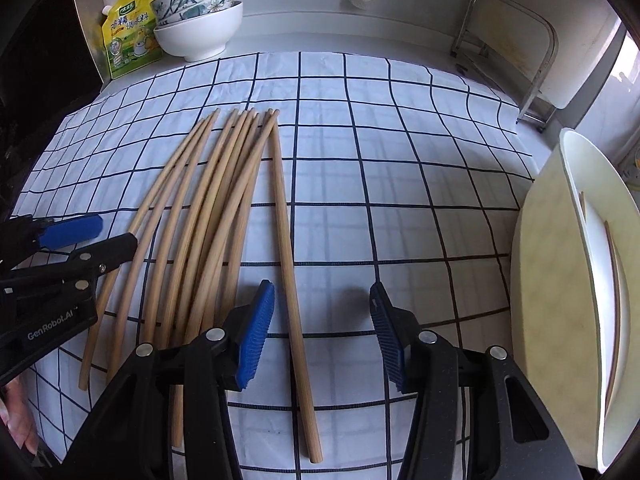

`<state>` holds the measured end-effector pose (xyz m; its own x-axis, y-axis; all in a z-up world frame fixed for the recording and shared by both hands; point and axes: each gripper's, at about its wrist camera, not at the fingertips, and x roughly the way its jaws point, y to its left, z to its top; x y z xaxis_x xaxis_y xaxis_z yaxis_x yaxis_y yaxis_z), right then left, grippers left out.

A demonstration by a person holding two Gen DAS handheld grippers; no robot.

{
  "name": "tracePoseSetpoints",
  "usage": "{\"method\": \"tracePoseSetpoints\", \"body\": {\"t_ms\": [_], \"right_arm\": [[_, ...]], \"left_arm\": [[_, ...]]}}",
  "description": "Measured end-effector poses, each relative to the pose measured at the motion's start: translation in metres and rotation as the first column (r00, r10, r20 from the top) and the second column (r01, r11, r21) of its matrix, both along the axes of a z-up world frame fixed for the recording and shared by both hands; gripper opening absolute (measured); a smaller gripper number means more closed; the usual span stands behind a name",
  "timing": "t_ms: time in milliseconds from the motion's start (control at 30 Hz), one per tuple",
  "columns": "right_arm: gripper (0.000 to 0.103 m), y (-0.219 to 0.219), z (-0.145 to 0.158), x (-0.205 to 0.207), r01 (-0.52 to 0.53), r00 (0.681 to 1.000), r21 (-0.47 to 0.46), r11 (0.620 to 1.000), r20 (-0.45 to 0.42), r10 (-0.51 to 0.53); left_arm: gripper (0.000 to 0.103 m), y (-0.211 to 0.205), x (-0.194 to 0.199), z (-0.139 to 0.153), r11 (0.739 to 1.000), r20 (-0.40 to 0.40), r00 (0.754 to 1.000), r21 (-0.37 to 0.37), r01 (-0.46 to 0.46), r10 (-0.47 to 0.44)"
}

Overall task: Organize utensils
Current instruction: 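Close the right gripper on another chopstick while the left gripper grasps one too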

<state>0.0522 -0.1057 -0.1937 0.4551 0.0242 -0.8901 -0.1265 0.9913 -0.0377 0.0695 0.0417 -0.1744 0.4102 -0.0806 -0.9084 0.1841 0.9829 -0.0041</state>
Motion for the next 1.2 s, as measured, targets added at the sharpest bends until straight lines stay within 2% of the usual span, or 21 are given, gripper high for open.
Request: {"method": "tracePoseSetpoints", "body": {"t_ms": [33, 100, 167, 200, 300, 500, 833, 1067, 1200], "right_arm": [[0.037, 0.001, 0.000, 0.000, -0.009, 1.000, 0.009, 1.000, -0.002, 0.009], [0.024, 0.004, 0.000, -0.001, -0.032, 0.999, 0.016, 0.999, -0.003, 0.032], [0.016, 0.007, 0.000, -0.001, -0.052, 0.999, 0.021, 0.998, -0.004, 0.052], [0.008, 0.008, 0.000, 0.000, -0.054, 0.999, 0.027, 0.998, -0.006, 0.054], [0.006, 0.004, 0.001, 0.001, -0.038, 0.999, 0.057, 0.998, -0.018, 0.039], [0.006, -0.009, 0.011, -0.003, 0.026, 0.999, 0.125, 0.992, -0.025, -0.023], [0.006, -0.018, 0.053, -0.015, 0.028, 1.000, 0.221, 0.975, 0.007, -0.030], [0.006, -0.049, 0.097, -0.031, 0.043, 0.995, 0.247, 0.968, 0.072, -0.062], [0.006, -0.094, 0.118, -0.045, 0.096, 0.986, 0.239, 0.966, 0.113, -0.125]], "left_arm": [[0.028, -0.001, 0.000, 0.000, 1.000, 0.001, 1.000, -0.003, 0.003, -0.003], [0.009, -0.002, 0.000, 0.001, 1.000, -0.002, 1.000, -0.012, 0.013, -0.013], [0.007, -0.002, 0.000, 0.000, 1.000, -0.009, 1.000, -0.024, 0.018, -0.019], [0.007, 0.000, 0.000, 0.000, 0.999, -0.013, 1.000, -0.031, 0.020, -0.020], [0.007, 0.007, 0.002, 0.001, 0.997, -0.038, 0.999, -0.069, 0.016, -0.019], [0.007, 0.017, -0.004, 0.009, 0.996, -0.067, 0.997, -0.085, 0.018, -0.024], [0.007, 0.012, -0.016, 0.057, 0.996, -0.008, 0.999, -0.071, 0.053, -0.054], [0.007, -0.030, -0.020, 0.101, 0.989, 0.071, 0.991, -0.090, 0.120, -0.114], [0.007, -0.075, -0.019, 0.123, 0.976, 0.112, 0.979, -0.118, 0.184, -0.171]]}}
